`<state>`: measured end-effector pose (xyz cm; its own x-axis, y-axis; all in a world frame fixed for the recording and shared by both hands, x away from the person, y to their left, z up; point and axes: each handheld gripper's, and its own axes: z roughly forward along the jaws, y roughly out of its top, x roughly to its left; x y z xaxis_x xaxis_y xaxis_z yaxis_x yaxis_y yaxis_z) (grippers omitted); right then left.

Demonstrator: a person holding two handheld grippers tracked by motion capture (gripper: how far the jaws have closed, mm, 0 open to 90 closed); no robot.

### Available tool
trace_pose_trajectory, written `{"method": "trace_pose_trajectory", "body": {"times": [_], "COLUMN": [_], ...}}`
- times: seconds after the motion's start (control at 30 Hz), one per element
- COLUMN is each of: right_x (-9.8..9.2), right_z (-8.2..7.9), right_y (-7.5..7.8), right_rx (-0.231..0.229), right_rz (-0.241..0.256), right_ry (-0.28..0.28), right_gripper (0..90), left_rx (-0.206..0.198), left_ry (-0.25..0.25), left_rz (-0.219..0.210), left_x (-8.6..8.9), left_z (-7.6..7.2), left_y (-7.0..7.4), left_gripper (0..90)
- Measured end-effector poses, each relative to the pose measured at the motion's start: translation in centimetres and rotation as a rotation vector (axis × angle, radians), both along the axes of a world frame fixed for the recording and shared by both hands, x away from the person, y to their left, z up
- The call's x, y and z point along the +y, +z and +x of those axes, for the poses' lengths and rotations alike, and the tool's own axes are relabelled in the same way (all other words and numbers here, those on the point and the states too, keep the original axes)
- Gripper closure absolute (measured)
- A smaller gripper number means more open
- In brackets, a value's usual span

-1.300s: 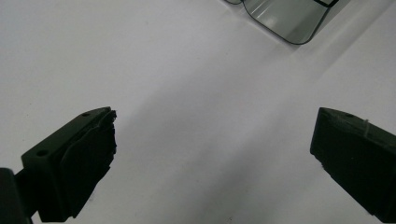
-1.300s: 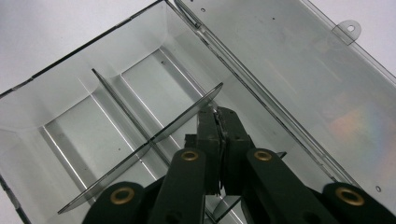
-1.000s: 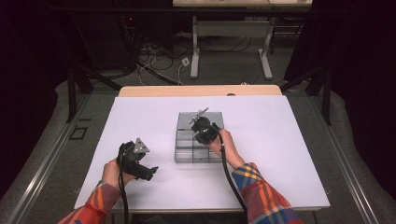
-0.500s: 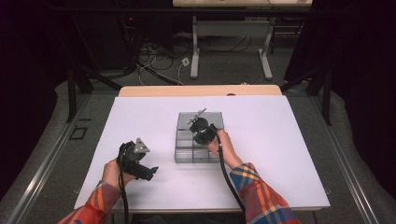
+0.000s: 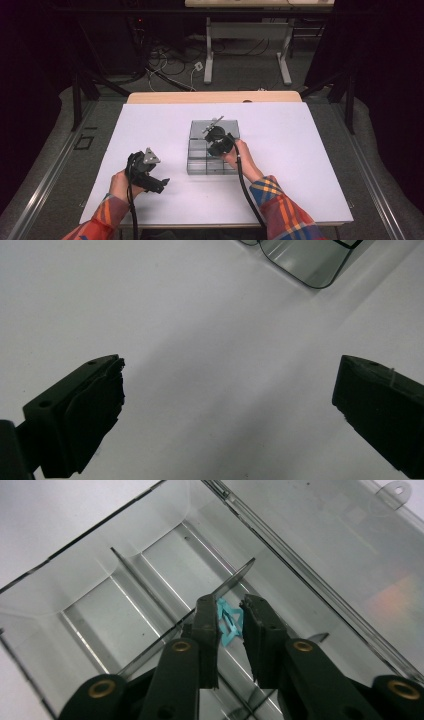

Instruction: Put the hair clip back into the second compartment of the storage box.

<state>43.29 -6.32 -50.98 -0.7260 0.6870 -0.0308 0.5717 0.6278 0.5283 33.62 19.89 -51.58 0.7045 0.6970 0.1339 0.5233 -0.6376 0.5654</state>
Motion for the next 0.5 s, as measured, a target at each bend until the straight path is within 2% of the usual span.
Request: {"method": "trace_pose_trajectory", "body": {"times": [0.03, 0.07, 0.13, 0.37, 0.4, 0.5], "right_x": [-0.2, -0.3, -0.9, -2.4, -2.6, -3.5], "right_z": [-0.2, -0.3, -0.6, -1.4, -1.6, -1.7], "right_y": [0.2, 0.1, 0.6, 1.1, 1.1, 1.3], "right_rx": [-0.003, -0.020, 0.002, -0.001, 0.014, 0.010], "right_rz": [0.006, 0.034, 0.016, 0.039, 0.046, 0.060], "right_ry": [-0.002, -0.002, 0.012, 0.026, 0.010, 0.008], "right_gripper": [74.2, 71.4, 67.4, 54.4, 52.8, 50.0], "left_rx": [0.003, 0.000, 0.001, 0.015, 0.004, 0.006], "left_ry": [-0.002, 0.000, 0.001, -0.007, -0.001, 0.000], "left_rz": [0.005, 0.003, 0.003, 0.005, 0.005, 0.005], "left_x": [0.0, 0.0, 0.0, 0.0, 0.0, 0.0], "left_z": [0.0, 0.0, 0.0, 0.0, 0.0, 0.0], "left_y": [0.0, 0.0, 0.0, 0.1, 0.0, 0.0], "left_gripper": [0.3, 0.3, 0.3, 0.3, 0.3, 0.3]}}
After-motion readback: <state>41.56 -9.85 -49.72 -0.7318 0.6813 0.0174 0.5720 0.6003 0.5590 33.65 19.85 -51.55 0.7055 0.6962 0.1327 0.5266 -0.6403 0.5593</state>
